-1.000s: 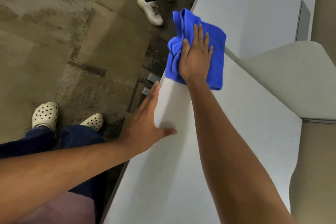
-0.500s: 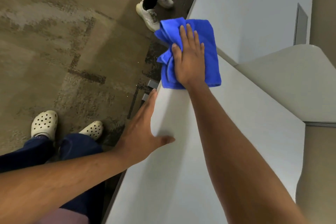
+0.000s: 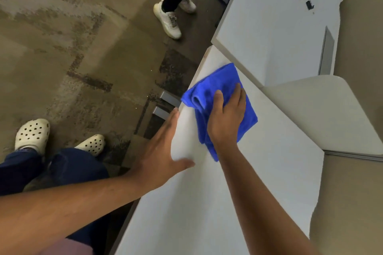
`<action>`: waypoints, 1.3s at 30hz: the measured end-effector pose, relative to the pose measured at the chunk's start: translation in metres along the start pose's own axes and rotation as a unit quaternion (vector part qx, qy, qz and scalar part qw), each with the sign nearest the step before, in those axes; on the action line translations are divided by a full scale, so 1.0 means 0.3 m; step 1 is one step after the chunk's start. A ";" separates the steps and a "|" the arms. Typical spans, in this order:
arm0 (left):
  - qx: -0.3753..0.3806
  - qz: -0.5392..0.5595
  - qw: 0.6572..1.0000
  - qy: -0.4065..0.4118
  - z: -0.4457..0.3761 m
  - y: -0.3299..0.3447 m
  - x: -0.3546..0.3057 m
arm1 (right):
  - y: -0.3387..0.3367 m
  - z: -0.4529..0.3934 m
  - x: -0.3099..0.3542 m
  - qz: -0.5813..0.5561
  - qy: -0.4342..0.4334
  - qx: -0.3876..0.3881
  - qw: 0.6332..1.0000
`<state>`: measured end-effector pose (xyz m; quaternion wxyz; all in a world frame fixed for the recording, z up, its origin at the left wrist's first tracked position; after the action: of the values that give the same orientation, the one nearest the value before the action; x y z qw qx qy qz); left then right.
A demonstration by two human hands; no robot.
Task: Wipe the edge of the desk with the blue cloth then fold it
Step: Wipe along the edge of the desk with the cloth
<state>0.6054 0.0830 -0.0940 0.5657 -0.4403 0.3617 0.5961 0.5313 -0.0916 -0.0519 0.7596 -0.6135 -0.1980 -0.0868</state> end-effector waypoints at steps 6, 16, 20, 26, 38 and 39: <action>-0.004 -0.011 1.000 -0.005 -0.009 0.003 0.021 | 0.117 -0.176 0.125 0.146 0.081 0.027 0.986; -0.024 -0.036 0.999 0.022 -0.010 0.016 0.034 | 0.045 0.004 -0.034 0.224 -0.258 0.164 0.926; -0.030 -0.011 0.999 0.020 -0.014 0.015 0.041 | 0.064 -0.189 0.058 0.182 -0.170 0.116 0.961; -0.032 -0.018 0.999 0.014 -0.007 0.004 0.024 | 0.122 -0.234 0.178 0.141 -0.142 0.086 0.976; -0.022 -0.009 1.000 0.006 -0.001 -0.001 -0.008 | 0.066 -0.204 0.049 0.122 0.000 0.021 0.992; -0.024 -0.009 1.000 0.010 0.000 -0.003 -0.006 | 0.091 -0.163 0.061 0.137 -0.069 0.042 0.987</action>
<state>0.6062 0.0823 -0.0922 0.5568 -0.4627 0.3490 0.5951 0.5677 -0.1306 -0.0774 0.7735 -0.6072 -0.1679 0.0688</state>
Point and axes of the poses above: each hand's wrist, its own z-axis away from the middle knuckle, its own y-axis out of the palm, x = y × z, the point moved 3 cm from there along -z, towards the middle knuckle, and after that the axes turned 6 degrees about x, right-handed, at the moved point
